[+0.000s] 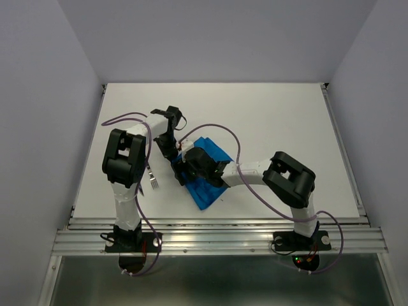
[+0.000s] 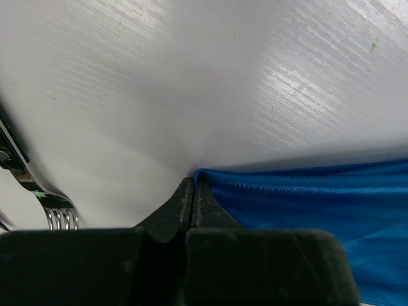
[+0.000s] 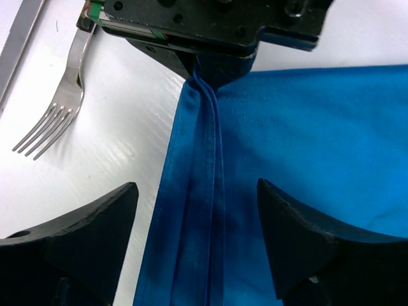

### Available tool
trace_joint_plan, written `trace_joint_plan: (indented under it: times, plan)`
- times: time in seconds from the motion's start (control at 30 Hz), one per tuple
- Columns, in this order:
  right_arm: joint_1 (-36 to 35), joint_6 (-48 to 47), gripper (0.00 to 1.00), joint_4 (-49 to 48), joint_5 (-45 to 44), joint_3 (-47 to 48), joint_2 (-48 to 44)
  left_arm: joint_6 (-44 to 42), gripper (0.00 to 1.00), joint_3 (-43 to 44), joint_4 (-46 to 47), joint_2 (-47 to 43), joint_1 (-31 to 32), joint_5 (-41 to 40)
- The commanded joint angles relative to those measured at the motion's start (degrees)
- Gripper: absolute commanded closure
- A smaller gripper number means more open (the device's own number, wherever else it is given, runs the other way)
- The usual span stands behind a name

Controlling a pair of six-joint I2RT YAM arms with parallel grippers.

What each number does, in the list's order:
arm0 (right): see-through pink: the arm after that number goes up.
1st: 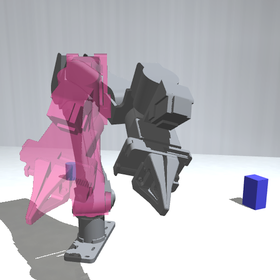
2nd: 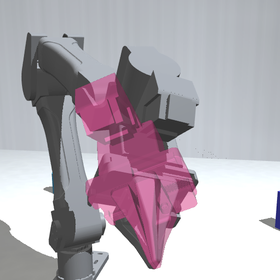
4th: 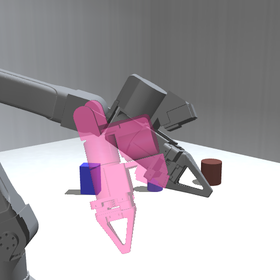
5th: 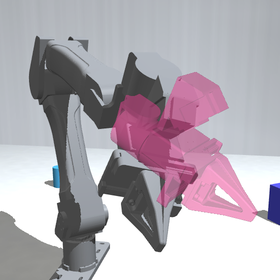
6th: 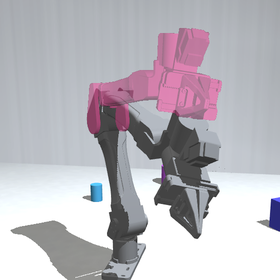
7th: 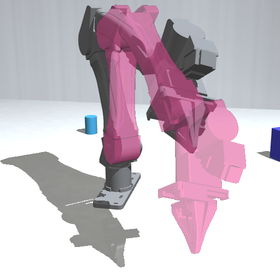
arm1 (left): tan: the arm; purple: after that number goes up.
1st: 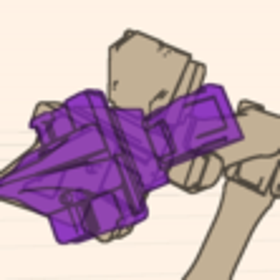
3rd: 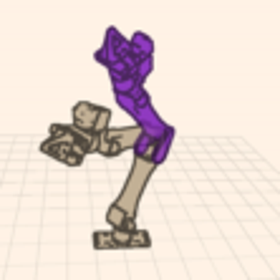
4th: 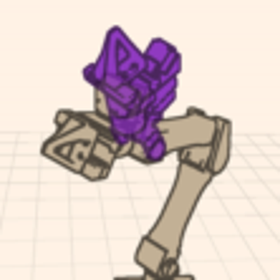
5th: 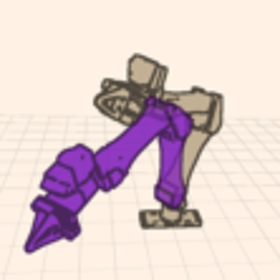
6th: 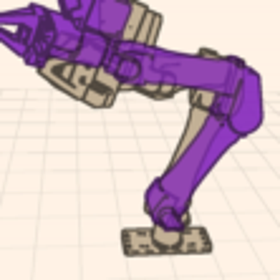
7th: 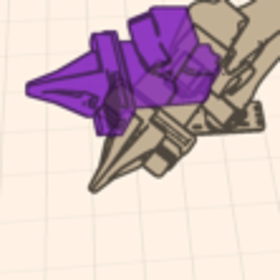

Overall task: Fold the napkin into a case and place the utensils inside
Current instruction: Fold the lower triangle-folded napkin at the center of the board.

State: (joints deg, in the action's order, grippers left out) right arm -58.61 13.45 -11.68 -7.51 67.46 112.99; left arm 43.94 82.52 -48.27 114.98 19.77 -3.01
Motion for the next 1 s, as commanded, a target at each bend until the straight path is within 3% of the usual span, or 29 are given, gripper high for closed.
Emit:
trace_joint_plan:
  times: [0.0,0.53,0.97]
  plan:
    - [-1.42,-1.76,0.22,-7.56,-3.91,2.50,2.40,-0.17,1.00,0.19,-1.30,-0.10,-0.08,0.72]
    - [-3.00,-0.88,0.50,-11.08,-12.79,5.49,8.12,-0.53,1.00,-1.31,-0.86,-0.98,-0.08,1.42]
    - [-3.00,0.61,0.57,-10.38,-13.41,7.95,10.76,-0.53,1.00,-1.66,-0.86,-1.25,-0.08,1.86]
